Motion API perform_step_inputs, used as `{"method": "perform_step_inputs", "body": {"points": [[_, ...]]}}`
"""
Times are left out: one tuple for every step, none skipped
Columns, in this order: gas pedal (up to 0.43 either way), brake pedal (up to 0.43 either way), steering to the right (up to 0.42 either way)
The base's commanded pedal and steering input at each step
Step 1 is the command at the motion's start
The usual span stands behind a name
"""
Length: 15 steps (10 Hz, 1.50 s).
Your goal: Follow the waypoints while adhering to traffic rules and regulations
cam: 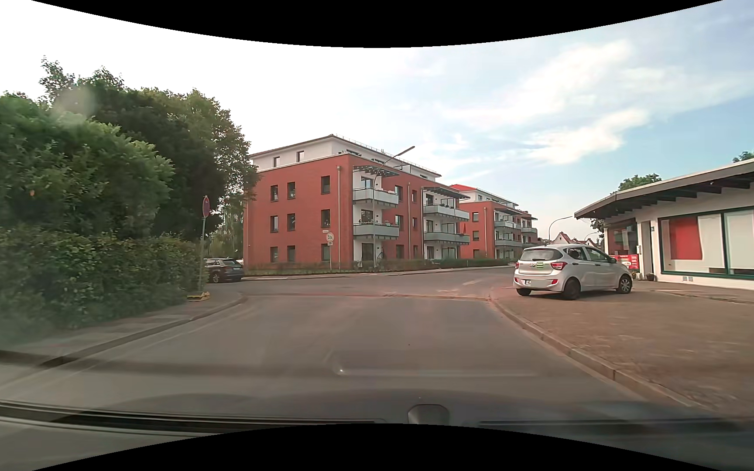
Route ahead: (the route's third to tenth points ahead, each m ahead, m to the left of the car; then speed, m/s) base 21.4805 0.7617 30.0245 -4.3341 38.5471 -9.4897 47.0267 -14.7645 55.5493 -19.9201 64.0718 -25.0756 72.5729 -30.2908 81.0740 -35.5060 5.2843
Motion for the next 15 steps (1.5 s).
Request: {"method": "perform_step_inputs", "body": {"points": [[0.110, 0.000, -0.002], [0.110, 0.000, 0.000], [0.110, 0.000, 0.005], [0.110, 0.000, 0.014], [0.110, 0.000, 0.020], [0.110, 0.000, 0.026], [0.110, 0.000, 0.030], [0.110, 0.000, 0.033], [0.110, 0.000, 0.037], [0.110, 0.000, 0.039], [0.110, 0.000, 0.041], [0.110, 0.000, 0.050], [0.110, 0.000, 0.061], [0.110, 0.000, 0.068], [0.110, 0.000, 0.074]]}}
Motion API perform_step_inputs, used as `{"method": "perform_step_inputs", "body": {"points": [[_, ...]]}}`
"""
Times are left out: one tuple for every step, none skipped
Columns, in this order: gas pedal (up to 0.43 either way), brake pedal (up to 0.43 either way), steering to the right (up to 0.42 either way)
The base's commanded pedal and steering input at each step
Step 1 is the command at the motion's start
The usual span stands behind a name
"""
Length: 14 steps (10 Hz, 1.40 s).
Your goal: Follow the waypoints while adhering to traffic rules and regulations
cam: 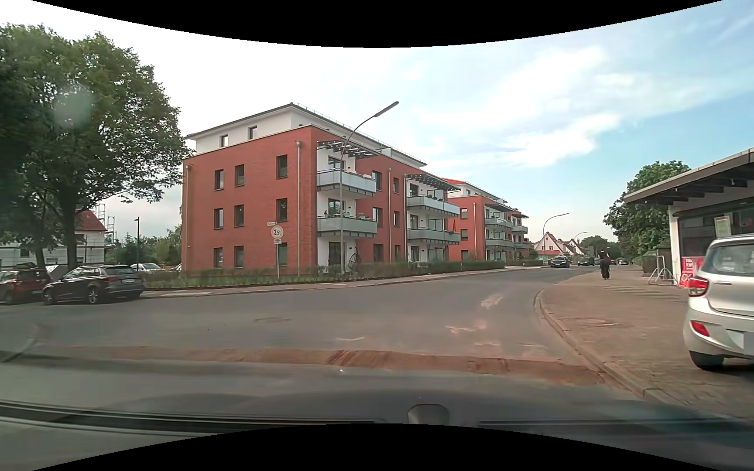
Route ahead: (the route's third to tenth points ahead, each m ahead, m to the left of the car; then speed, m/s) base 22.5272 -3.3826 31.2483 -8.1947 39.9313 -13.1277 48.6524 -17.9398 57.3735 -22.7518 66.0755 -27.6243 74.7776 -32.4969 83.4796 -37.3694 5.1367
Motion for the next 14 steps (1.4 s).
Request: {"method": "perform_step_inputs", "body": {"points": [[0.110, 0.000, 0.076], [0.110, 0.000, 0.078], [0.110, 0.000, 0.085], [0.110, 0.000, 0.090], [0.110, 0.000, 0.095], [0.110, 0.000, 0.094], [0.110, 0.000, 0.093], [0.110, 0.000, 0.093], [0.110, 0.000, 0.094], [0.110, 0.000, 0.094], [0.110, 0.000, 0.095], [0.110, 0.000, 0.095], [0.110, 0.000, 0.096], [0.110, 0.000, 0.101]]}}
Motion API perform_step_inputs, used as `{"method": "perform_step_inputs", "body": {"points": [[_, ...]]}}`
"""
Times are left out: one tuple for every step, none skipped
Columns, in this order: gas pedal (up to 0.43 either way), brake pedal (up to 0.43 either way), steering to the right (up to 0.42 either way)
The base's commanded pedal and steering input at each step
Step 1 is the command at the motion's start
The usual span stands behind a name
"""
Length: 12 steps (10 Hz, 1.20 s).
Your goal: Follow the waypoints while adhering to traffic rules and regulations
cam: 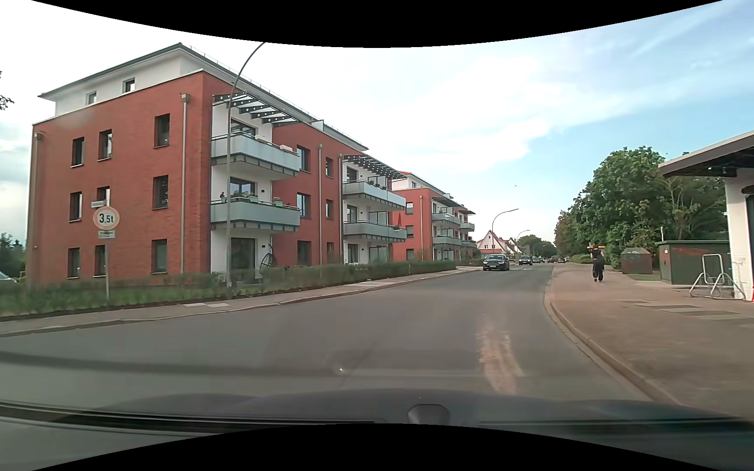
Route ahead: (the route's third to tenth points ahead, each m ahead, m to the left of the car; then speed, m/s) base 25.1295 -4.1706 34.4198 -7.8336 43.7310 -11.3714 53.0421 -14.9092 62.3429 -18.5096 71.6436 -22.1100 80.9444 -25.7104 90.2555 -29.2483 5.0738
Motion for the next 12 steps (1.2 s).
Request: {"method": "perform_step_inputs", "body": {"points": [[0.110, 0.000, 0.104], [0.110, 0.000, 0.105], [0.110, 0.000, 0.105], [0.110, 0.000, 0.109], [0.110, 0.000, 0.116], [0.110, 0.000, 0.124], [0.110, 0.000, 0.130], [0.110, 0.000, 0.134], [0.110, 0.000, 0.134], [0.110, 0.000, 0.134], [0.110, 0.000, 0.135], [0.110, 0.000, 0.134]]}}
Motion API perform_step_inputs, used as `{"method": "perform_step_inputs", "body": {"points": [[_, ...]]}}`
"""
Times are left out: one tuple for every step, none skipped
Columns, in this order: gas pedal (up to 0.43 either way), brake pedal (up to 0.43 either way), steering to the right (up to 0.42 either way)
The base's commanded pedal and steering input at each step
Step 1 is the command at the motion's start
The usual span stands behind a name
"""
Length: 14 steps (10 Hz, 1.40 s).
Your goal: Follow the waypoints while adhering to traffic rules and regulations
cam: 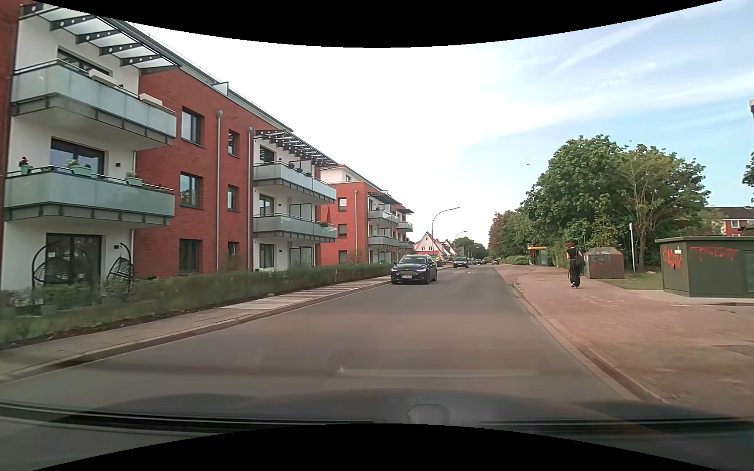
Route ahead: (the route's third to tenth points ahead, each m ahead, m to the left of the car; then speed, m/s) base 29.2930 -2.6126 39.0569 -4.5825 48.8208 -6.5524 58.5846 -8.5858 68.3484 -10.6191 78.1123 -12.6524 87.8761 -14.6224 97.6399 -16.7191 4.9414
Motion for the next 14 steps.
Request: {"method": "perform_step_inputs", "body": {"points": [[0.110, 0.000, 0.133], [0.110, 0.000, 0.130], [0.110, 0.000, 0.125], [0.110, 0.000, 0.117], [0.110, 0.000, 0.112], [0.110, 0.000, 0.105], [0.118, 0.000, 0.099], [0.130, 0.000, 0.095], [0.130, 0.000, 0.090], [0.138, 0.000, 0.088], [0.138, 0.000, 0.084], [0.138, 0.000, 0.079], [0.138, 0.000, 0.078], [0.138, 0.000, 0.073]]}}
